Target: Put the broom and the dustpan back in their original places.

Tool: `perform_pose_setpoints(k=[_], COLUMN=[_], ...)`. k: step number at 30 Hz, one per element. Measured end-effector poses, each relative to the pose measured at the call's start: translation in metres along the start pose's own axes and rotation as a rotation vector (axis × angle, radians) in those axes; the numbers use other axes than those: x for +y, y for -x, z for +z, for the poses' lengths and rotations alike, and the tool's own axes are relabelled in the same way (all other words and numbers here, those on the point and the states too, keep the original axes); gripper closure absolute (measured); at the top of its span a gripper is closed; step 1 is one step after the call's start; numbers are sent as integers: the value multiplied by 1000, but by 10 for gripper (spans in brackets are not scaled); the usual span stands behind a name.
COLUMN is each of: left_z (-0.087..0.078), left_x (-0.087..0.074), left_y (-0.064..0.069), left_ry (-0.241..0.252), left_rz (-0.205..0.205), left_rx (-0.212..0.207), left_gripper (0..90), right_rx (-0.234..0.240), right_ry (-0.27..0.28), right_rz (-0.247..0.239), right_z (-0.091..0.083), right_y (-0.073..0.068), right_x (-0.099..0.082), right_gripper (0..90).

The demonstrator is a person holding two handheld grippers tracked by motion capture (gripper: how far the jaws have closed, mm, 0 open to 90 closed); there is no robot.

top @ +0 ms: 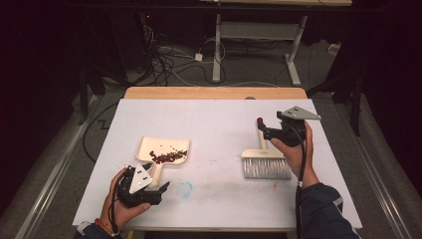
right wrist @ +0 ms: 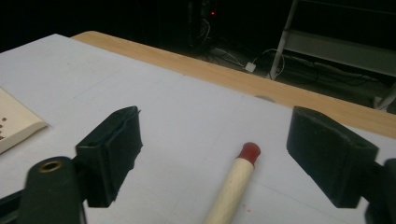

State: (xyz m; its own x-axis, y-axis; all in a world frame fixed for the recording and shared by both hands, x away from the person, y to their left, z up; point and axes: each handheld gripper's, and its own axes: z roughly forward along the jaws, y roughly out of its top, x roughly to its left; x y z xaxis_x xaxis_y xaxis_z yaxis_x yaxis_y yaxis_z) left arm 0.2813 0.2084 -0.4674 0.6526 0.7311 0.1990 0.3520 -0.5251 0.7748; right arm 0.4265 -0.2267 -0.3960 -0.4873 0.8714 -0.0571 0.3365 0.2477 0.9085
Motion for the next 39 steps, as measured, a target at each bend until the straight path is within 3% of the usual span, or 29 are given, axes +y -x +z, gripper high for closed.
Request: perform_pose_setpoints(k=[9, 23, 39], left_z=[0, -2, -1], left_x=[0, 1, 0], left_y=[0, 1, 1], left_ry=[-3, -2, -15], left_rz=[2, 3, 13], left_rx=[2, 6, 5], left_gripper=[182, 182, 182], right_rx=[3, 71, 63], right_ry=[17, 55, 52], right_rz=[-19, -73, -120], right_z=[-5, -24, -41], right_y=[-6, -21, -29], right_x=[3, 10, 10], right_gripper=[162, 169, 175])
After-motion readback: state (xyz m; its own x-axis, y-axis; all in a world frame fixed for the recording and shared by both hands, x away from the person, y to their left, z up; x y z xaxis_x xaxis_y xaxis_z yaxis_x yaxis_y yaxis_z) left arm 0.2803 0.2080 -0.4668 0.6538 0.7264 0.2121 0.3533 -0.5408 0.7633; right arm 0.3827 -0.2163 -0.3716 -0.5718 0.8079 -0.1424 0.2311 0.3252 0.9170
